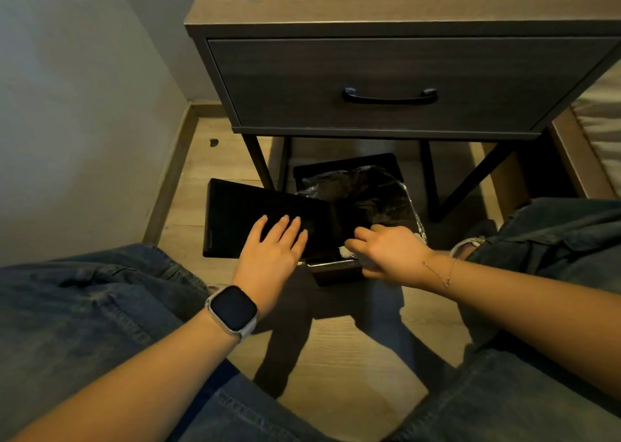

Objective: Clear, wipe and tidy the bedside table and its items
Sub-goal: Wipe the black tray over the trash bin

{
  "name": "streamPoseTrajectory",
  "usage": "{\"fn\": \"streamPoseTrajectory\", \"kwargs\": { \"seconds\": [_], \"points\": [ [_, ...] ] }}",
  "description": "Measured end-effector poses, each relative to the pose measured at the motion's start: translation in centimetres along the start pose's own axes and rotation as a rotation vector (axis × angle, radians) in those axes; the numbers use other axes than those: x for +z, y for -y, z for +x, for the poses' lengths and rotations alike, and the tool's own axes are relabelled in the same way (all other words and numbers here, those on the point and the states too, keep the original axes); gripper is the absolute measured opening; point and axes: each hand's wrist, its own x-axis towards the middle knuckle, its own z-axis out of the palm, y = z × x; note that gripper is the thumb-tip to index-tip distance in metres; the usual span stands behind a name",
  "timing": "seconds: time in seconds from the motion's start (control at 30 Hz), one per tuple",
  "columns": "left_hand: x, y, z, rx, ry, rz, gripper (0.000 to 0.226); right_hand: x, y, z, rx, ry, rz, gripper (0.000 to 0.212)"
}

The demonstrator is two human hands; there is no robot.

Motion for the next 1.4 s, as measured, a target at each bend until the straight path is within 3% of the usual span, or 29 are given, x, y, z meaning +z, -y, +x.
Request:
{"fn": "streamPoseTrajectory", "kwargs": {
  "seconds": [0.17, 0.27, 0.37, 0.47, 0.6, 0.7, 0.77, 0.87, 0.9, 0.97, 1.03, 1.07, 1.17, 1.27, 1.4],
  "points": [
    [1.0, 0.3, 0.1, 0.043, -0.004, 0.027, 0.075, -1.0, -1.4, 0.1, 0.119, -0.139, 0.221, 0.066],
    [1.2, 0.6, 0.1, -0.004, -0.135, -0.001, 0.085, -2.1, -1.4, 0.3, 0.124, -0.228, 0.035, 0.077],
    [1.0, 1.2, 0.2, 0.024, -0.303, -0.061, 0.077, -3.2, -0.2, 1.2, 0.118, -0.316, -0.15, 0.082],
    [0.5, 1.3, 0.1, 0.029, -0.401, -0.07, 0.067, -3.6, 0.8, 2.5, 0.135, -0.309, -0.225, 0.068],
    [-0.2, 1.6, 0.1, 0.011, -0.4, -0.155, 0.058, -4.1, 0.5, 3.2, 0.104, -0.348, -0.316, 0.038],
    [-3.0, 3.1, -0.4, -0.076, -0.357, -0.369, 0.037, -4.5, 0.7, 3.4, 0.086, -0.388, -0.298, 0.034],
    [-4.5, 5.5, -1.5, -0.255, -0.314, -0.588, 0.028, -4.5, 0.9, 3.6, 0.099, -0.42, -0.284, 0.035],
    [-4.1, 9.4, -3.2, -0.633, -0.359, -0.906, 0.04, -4.0, 0.8, 3.6, 0.112, -0.421, -0.254, 0.043],
    [-4.1, 10.2, -3.4, -0.8, -0.294, -1.05, 0.048, -4.0, 0.7, 3.6, 0.116, -0.427, -0.259, 0.045],
    [-4.4, 10.1, -3.3, -1.087, -0.055, -1.625, 0.057, -3.8, 0.6, 3.6, 0.11, -0.454, -0.276, 0.046],
    [-4.9, 9.3, -2.9, -1.177, 0.152, -2.244, 0.035, -3.5, 0.6, 3.6, 0.088, -0.469, -0.283, 0.046],
    [-5.2, 8.9, -2.7, -1.198, 0.17, -2.417, 0.026, -3.4, 0.5, 3.5, 0.081, -0.459, -0.272, 0.047],
    [-5.9, 8.0, -2.5, -1.185, 0.085, -2.528, 0.02, -3.3, 0.0, 2.7, 0.029, -0.319, -0.166, 0.056],
    [-5.7, 7.0, -3.3, -1.084, 0.034, -2.458, 0.027, -5.5, -1.0, 1.1, 0.007, -0.108, 0.245, 0.067],
    [-5.5, 5.9, -3.7, -0.977, -0.163, -2.35, 0.036, -7.9, 0.5, 1.1, 0.273, -0.451, 0.626, 0.027]
  ]
}}
